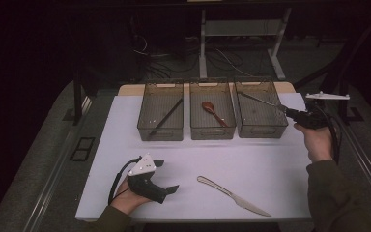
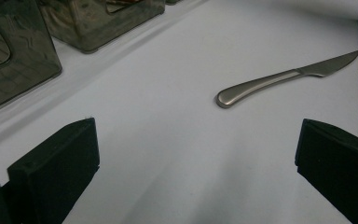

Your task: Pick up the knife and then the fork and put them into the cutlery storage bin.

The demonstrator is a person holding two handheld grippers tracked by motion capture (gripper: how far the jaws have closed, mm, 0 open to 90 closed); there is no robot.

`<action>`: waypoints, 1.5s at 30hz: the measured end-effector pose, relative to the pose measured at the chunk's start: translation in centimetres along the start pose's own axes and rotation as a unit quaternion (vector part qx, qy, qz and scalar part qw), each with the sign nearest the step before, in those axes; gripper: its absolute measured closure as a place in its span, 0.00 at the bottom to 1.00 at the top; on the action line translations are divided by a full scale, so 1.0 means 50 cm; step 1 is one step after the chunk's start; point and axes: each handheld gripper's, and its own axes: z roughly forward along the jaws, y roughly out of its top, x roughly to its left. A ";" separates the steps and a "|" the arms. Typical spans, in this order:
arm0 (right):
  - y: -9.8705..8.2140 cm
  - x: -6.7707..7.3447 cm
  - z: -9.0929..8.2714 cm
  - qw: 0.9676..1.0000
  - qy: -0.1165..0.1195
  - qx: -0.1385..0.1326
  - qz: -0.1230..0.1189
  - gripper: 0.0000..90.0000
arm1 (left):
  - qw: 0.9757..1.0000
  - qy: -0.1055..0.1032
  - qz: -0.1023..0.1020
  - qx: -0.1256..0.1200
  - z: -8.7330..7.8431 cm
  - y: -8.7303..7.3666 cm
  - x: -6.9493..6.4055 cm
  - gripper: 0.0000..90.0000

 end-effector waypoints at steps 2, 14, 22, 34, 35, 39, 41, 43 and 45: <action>0.005 0.000 0.016 1.000 -0.007 0.010 0.000 0.99 | 1.000 -0.001 0.002 0.001 0.001 0.000 0.000 0.00; 0.008 0.007 0.084 0.998 -0.037 0.049 -0.002 0.98 | 1.000 -0.005 0.003 0.002 0.002 0.000 -0.003 0.00; 0.003 0.016 0.101 0.997 -0.039 0.065 -0.016 0.98 | 1.000 -0.004 0.002 0.000 0.001 0.000 -0.003 0.00; 0.000 0.015 0.086 0.998 -0.011 0.054 -0.008 0.85 | 1.000 -0.005 0.004 0.001 0.001 0.001 -0.003 0.00; 0.001 0.016 0.083 0.999 -0.007 0.053 -0.009 0.84 | 1.000 -0.005 0.003 0.000 0.001 0.001 -0.003 0.00; 0.002 0.018 0.063 0.999 0.021 0.042 -0.004 0.74 | 1.000 -0.004 0.003 0.000 0.000 0.001 -0.003 0.00; 0.002 0.022 0.051 0.999 0.036 0.039 -0.007 0.68 | 1.000 -0.004 0.004 0.001 0.001 0.001 -0.004 0.00; 0.000 0.029 0.036 0.998 0.047 0.036 -0.015 0.62 | 1.000 -0.004 0.003 0.000 0.001 0.001 -0.004 0.00; -0.002 0.037 0.019 0.997 0.063 0.033 -0.027 0.57 | 1.000 -0.004 0.003 0.000 0.001 0.001 -0.004 0.00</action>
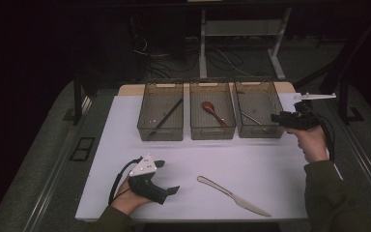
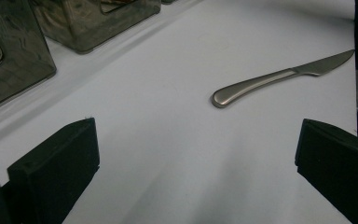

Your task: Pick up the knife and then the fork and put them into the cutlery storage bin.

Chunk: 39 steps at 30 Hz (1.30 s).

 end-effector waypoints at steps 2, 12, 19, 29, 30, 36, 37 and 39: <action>-0.005 0.014 -0.018 1.000 0.017 -0.004 -0.014 0.54 | 1.000 0.000 0.001 0.000 0.000 0.000 -0.001 0.00; -0.054 0.083 -0.045 0.993 0.098 0.022 -0.070 0.50 | 1.000 0.003 0.001 0.000 -0.001 0.001 -0.003 0.00; -0.100 0.117 -0.043 0.987 0.122 0.034 -0.099 0.53 | 1.000 0.003 0.001 -0.001 -0.003 0.001 -0.002 0.00; -0.166 0.164 -0.049 0.976 0.161 0.061 -0.131 0.79 | 1.000 0.004 0.001 0.000 -0.003 0.001 -0.001 0.00; -0.175 0.172 -0.050 0.974 0.170 0.065 -0.134 0.82 | 1.000 0.004 0.001 0.000 -0.003 0.001 -0.001 0.00; -0.214 0.218 -0.054 0.963 0.202 0.087 -0.155 0.97 | 1.000 0.005 0.001 0.001 -0.003 0.000 0.000 0.00; -0.220 0.225 -0.055 0.961 0.208 0.090 -0.159 0.98 | 1.000 0.005 0.000 0.000 -0.003 0.000 -0.001 0.00; -0.229 0.238 -0.056 0.957 0.217 0.095 -0.168 1.00 | 1.000 0.005 -0.001 -0.001 -0.003 0.000 -0.001 0.00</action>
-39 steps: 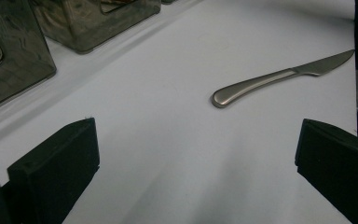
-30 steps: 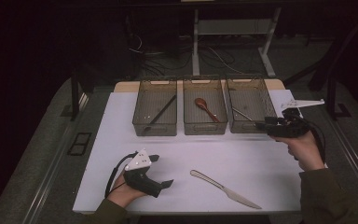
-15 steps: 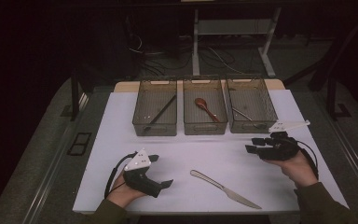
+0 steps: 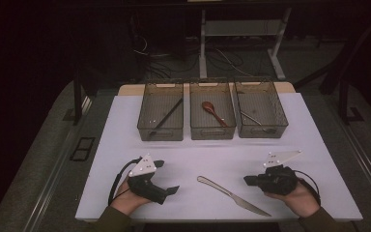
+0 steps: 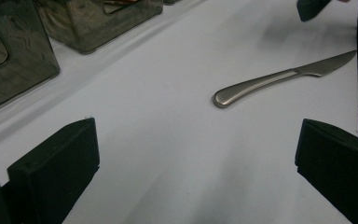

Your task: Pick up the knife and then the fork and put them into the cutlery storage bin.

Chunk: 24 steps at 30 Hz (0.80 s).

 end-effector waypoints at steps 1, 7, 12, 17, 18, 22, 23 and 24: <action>-0.003 0.008 0.004 1.000 0.004 0.004 -0.001 1.00 | 1.000 0.000 0.000 0.000 0.000 0.000 0.000 0.00; -0.007 0.041 0.030 0.999 0.015 0.027 -0.019 1.00 | 1.000 0.000 0.002 0.001 0.001 0.000 0.000 0.00; -0.004 0.064 0.053 0.998 0.022 0.047 -0.036 1.00 | 1.000 0.000 0.002 0.003 0.000 0.000 0.000 0.00; -0.006 0.077 0.071 0.997 0.028 0.063 -0.043 1.00 | 1.000 0.000 0.002 0.002 0.001 0.000 0.000 0.00; -0.006 0.080 0.074 0.996 0.028 0.067 -0.047 1.00 | 1.000 0.000 0.002 0.002 0.001 0.000 0.000 0.00; -0.008 0.087 0.084 0.995 0.024 0.080 -0.054 1.00 | 1.000 0.000 0.003 0.002 0.001 0.001 -0.002 0.00; -0.009 0.088 0.086 0.995 0.022 0.085 -0.055 1.00 | 1.000 -0.001 0.002 0.002 0.001 0.000 -0.002 0.00; -0.010 0.090 0.088 0.994 0.021 0.090 -0.058 1.00 | 1.000 0.000 0.001 0.002 0.002 0.000 -0.002 0.00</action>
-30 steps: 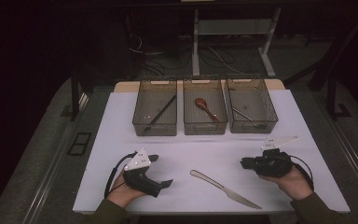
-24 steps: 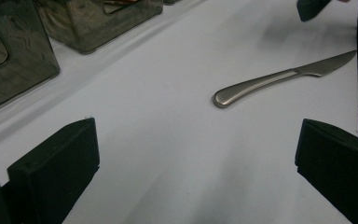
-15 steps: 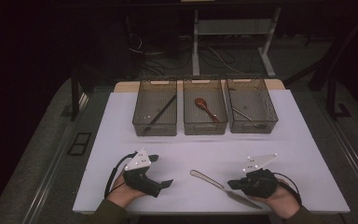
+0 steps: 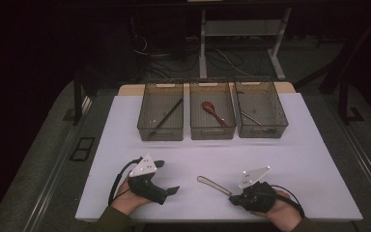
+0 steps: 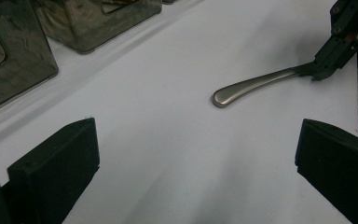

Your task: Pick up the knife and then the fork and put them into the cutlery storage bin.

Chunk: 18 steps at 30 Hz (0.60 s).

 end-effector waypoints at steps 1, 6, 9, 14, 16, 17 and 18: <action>0.000 0.002 0.002 1.000 -0.003 0.002 -0.002 1.00 | 1.000 0.000 0.000 0.000 0.000 0.000 0.000 0.00; 0.003 0.006 0.000 1.000 -0.018 0.012 -0.012 1.00 | 1.000 0.000 0.002 0.001 -0.001 0.000 0.000 0.00; 0.004 0.007 -0.001 0.999 -0.028 0.015 -0.017 1.00 | 1.000 0.000 0.002 0.001 -0.001 0.000 0.000 0.00; 0.003 0.000 -0.006 0.998 -0.050 0.020 -0.023 1.00 | 1.000 0.000 0.004 -0.001 -0.002 0.001 0.001 0.00; 0.002 -0.009 -0.009 0.998 -0.059 0.021 -0.022 1.00 | 1.000 0.001 0.004 0.000 -0.002 0.001 0.001 0.00; 0.002 -0.012 -0.010 0.997 -0.064 0.021 -0.022 1.00 | 1.000 0.000 0.003 -0.001 -0.001 0.001 0.001 0.00; 0.002 -0.017 -0.012 0.997 -0.071 0.021 -0.024 1.00 | 1.000 0.000 0.001 0.000 -0.001 0.001 0.000 0.00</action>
